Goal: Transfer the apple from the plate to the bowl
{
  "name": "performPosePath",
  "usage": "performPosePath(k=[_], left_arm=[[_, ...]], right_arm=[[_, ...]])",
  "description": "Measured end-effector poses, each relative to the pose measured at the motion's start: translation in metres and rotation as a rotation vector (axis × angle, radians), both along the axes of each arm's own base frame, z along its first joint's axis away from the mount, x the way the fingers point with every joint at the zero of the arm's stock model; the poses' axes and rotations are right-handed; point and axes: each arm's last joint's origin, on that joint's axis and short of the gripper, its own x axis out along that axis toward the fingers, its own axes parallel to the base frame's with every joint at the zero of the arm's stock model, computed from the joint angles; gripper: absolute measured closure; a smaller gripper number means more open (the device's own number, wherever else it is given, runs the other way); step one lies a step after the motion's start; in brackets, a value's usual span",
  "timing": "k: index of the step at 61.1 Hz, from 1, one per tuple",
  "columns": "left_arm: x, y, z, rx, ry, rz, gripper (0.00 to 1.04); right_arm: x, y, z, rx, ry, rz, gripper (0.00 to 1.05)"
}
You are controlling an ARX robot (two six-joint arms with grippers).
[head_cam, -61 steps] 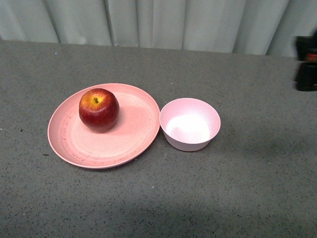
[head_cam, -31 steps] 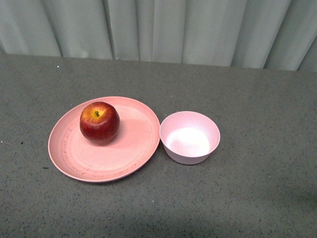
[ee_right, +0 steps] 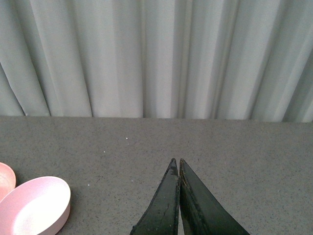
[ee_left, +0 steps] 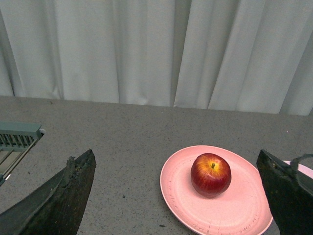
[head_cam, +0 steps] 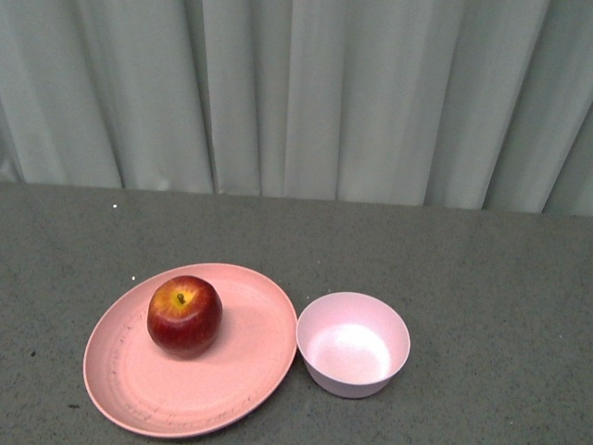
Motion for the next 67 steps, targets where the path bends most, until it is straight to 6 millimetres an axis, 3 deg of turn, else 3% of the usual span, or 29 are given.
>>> performPosePath(k=[67], left_arm=[[0.000,0.000,0.000,0.000,0.000,0.000,0.07]], right_arm=[[-0.036,0.000,0.003,0.000,-0.003,0.000,1.04]])
